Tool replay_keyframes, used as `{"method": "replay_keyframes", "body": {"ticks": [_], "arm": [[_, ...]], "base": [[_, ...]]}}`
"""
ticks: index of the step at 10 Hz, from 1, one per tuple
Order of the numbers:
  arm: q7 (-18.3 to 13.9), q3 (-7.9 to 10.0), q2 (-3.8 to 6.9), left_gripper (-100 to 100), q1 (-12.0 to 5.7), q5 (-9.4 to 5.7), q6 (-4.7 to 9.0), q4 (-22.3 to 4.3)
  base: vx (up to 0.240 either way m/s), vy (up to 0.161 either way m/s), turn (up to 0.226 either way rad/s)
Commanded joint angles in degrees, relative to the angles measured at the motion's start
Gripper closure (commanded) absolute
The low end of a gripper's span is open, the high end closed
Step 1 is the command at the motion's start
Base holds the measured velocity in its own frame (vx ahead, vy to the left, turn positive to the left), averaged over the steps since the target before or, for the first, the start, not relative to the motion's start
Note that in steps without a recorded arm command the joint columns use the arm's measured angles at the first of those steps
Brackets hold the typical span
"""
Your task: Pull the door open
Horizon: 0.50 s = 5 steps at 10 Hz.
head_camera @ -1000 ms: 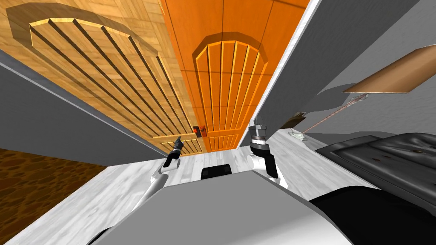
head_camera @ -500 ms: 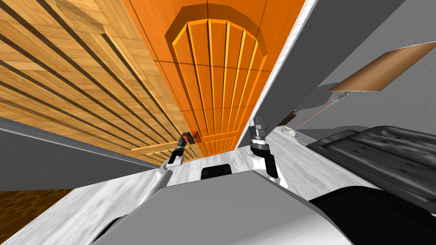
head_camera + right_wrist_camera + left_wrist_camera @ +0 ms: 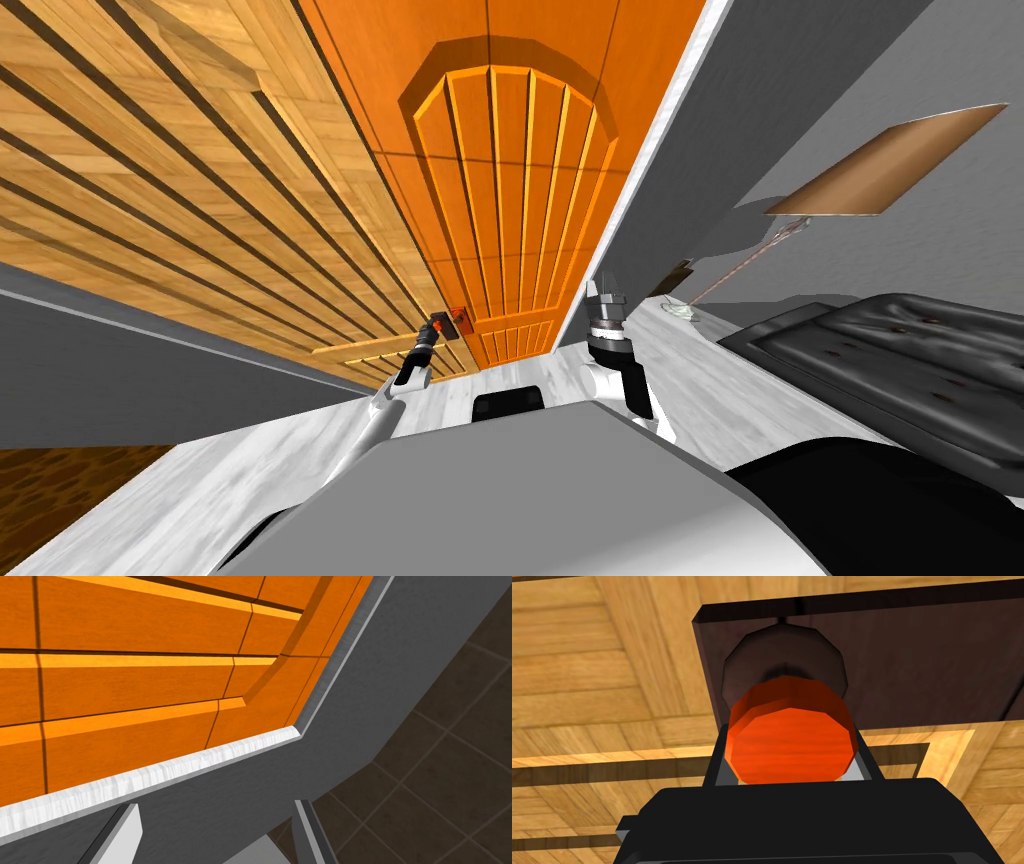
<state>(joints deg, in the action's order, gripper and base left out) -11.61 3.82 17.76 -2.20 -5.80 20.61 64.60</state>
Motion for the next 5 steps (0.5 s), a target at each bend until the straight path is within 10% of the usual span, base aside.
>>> {"method": "replay_keyframes", "body": {"ticks": [1,3,4,5], "arm": [[-0.02,0.21,0.15,100,0.06,-0.04,-0.01,-0.04],[-0.33,1.3,1.62,100,1.53,-0.33,-0.1,-0.58],[-0.24,1.08,1.21,-100,1.56,-0.23,0.17,-0.33],[-0.47,0.78,1.33,-100,1.78,-0.24,0.14,0.13]], "base": [[0.0,0.0,0.0],[-0.182,0.093,0.143],[-0.173,0.073,0.061],[-0.177,0.005,0.011]]}}
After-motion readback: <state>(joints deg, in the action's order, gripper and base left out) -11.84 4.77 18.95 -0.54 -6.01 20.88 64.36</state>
